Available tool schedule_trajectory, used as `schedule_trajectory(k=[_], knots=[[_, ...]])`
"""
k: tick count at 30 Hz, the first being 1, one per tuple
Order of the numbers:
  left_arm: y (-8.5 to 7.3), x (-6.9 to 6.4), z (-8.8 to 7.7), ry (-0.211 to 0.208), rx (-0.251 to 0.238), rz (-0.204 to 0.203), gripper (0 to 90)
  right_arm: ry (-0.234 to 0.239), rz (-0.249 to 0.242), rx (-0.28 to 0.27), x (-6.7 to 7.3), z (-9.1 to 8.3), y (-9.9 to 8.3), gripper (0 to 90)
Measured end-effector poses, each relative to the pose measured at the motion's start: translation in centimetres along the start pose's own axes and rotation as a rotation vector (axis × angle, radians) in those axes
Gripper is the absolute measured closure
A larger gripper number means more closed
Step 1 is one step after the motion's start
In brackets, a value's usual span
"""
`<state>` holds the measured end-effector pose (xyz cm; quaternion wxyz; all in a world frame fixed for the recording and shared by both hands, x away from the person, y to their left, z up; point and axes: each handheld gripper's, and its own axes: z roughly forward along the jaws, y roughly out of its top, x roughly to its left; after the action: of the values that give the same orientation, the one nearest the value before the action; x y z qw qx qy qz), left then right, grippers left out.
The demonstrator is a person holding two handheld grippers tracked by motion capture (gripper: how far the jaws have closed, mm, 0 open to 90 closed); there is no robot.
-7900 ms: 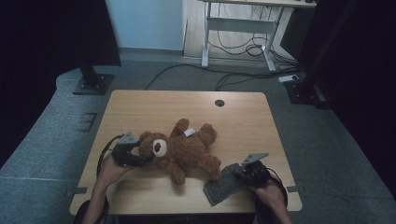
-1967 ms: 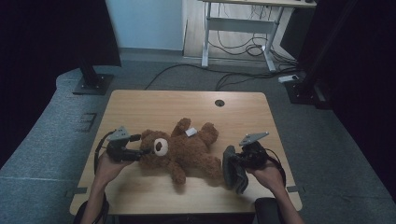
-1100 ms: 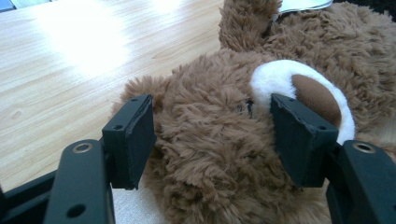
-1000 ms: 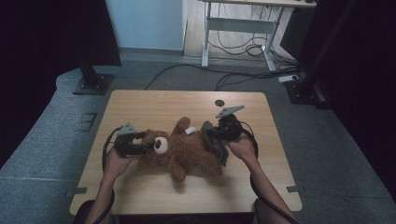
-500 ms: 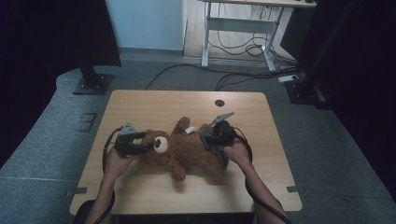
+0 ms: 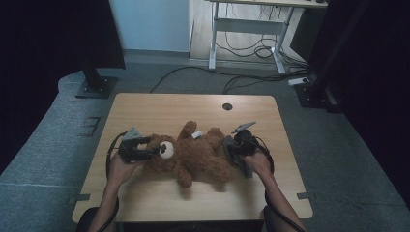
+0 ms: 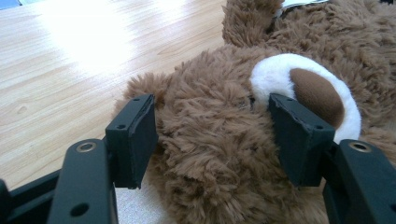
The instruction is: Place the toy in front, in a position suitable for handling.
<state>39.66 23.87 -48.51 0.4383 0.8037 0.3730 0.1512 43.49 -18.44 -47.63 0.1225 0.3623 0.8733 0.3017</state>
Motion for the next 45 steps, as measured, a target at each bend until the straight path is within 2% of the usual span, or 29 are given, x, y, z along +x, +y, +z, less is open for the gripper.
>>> schedule_trajectory(k=[4,7,12,16,20,24,28,41,45], knots=[[0.0,0.0,0.0,0.000,0.000,0.001,33.8,-0.001,0.005,-0.043,0.0,-2.2,0.7,81.2],[0.0,0.0,0.0,-0.001,0.001,0.005,34.8,0.012,-0.010,-0.081,0.3,-3.5,2.0,81.2],[0.0,-0.1,0.0,0.000,-0.001,0.006,34.9,0.029,-0.043,-0.114,1.2,-3.9,4.5,81.2],[0.0,0.0,0.0,-0.001,-0.001,0.005,34.9,0.048,-0.078,-0.111,2.2,-2.9,6.7,81.2],[0.0,0.0,0.0,-0.001,-0.004,0.001,34.9,0.077,-0.112,-0.101,3.5,-1.0,8.6,81.2],[-0.1,0.0,0.1,0.002,-0.005,-0.001,34.9,0.083,-0.130,-0.063,4.1,1.1,9.5,81.1],[-0.1,0.0,0.1,0.011,-0.004,-0.002,35.1,0.091,-0.113,-0.039,3.6,3.0,9.6,81.2],[-0.1,0.1,0.4,0.015,-0.005,-0.014,37.4,0.068,-0.066,0.005,1.6,5.4,9.3,81.1],[-0.2,0.1,0.5,-0.012,-0.009,-0.032,40.5,0.065,-0.055,0.019,1.3,5.9,9.0,81.2]])
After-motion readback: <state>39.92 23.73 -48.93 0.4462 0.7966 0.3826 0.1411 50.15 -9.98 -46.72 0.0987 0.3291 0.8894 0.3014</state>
